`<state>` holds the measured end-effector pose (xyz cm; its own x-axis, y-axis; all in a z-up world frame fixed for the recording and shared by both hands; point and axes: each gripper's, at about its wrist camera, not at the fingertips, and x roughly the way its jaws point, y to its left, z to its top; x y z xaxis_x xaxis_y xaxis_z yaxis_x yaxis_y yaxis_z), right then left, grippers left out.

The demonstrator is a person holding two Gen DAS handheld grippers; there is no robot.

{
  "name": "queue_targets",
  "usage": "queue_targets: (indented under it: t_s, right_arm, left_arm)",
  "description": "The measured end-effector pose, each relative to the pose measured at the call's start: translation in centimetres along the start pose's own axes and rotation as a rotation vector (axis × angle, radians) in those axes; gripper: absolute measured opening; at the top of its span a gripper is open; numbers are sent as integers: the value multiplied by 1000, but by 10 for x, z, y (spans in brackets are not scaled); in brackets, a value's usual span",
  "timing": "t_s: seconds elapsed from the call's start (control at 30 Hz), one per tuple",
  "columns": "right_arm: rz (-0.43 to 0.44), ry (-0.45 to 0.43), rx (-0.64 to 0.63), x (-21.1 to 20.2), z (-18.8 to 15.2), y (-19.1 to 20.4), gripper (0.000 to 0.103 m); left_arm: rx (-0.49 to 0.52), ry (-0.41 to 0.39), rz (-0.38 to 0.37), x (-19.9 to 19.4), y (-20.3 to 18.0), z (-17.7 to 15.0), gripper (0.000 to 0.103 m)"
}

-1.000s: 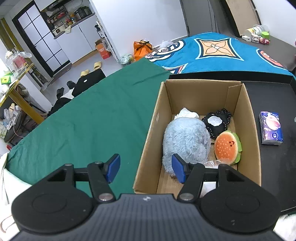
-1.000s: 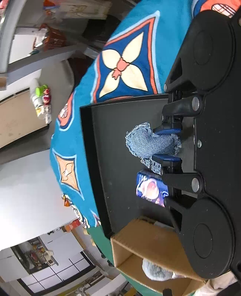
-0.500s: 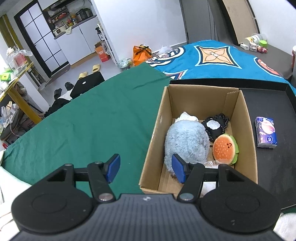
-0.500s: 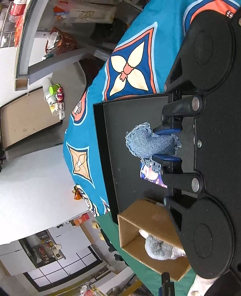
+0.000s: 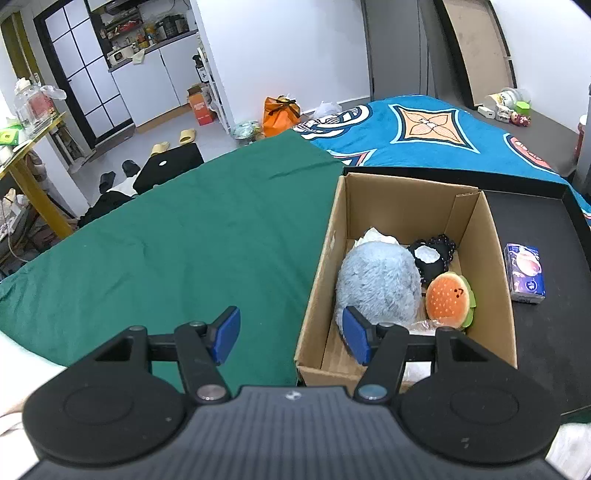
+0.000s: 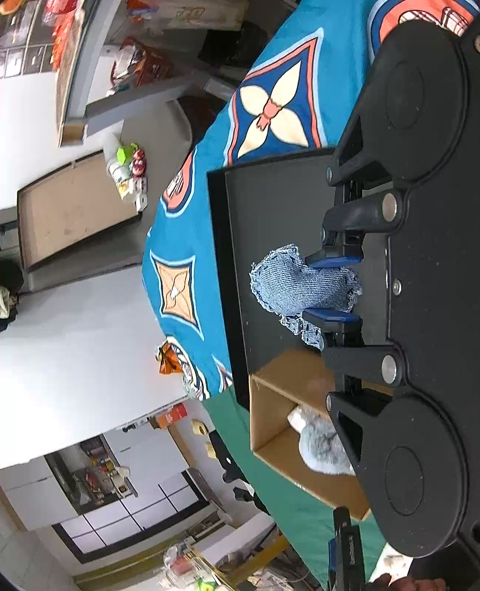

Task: Organize soft objects
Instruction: 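Carry the grey-blue cloth plush with the right tool into the box and release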

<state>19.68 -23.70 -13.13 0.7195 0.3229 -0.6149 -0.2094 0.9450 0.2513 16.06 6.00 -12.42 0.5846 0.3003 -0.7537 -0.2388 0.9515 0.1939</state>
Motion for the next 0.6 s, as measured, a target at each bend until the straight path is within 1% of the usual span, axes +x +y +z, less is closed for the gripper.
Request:
queue_targets:
  t_s: [0.27, 0.33, 0.43, 0.6]
  right_arm:
    - [39, 0, -27, 0, 4, 32, 23]
    - [48, 1, -38, 1, 5, 41, 23]
    - [63, 7, -51, 3, 5, 53, 23]
    - [81, 20, -75, 8, 4, 75, 24]
  left_arm:
    - [-38, 5, -59, 7, 12, -6, 58]
    - [-35, 5, -75, 9, 13, -8, 56]
    - [-23, 19, -92, 13, 11, -11, 56]
    - [-17, 16, -111, 16, 11, -13, 53]
